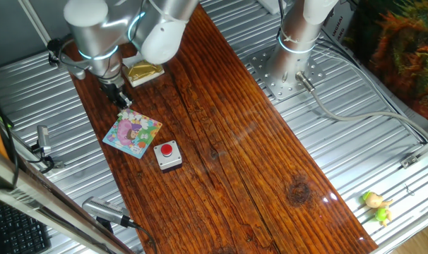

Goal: Assemble one piece of a puzzle

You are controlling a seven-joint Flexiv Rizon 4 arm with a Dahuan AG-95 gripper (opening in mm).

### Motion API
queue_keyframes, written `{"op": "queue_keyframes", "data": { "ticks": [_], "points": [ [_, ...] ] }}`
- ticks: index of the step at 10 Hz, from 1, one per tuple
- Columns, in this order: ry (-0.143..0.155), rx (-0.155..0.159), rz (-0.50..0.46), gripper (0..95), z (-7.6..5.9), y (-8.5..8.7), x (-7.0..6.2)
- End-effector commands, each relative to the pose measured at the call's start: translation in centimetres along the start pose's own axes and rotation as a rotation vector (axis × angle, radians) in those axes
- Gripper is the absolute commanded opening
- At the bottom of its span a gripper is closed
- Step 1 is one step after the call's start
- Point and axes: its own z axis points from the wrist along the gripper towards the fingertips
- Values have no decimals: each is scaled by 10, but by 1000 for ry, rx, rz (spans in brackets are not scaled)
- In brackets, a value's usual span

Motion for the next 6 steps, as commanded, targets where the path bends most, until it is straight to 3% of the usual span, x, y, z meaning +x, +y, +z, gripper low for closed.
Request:
{"op": "queue_keyframes", "data": {
  "ticks": [1,6],
  "points": [
    [-1,4,-4,0,3,-1,0],
    [0,5,5,0,6,-1,-1]
  ]
}}
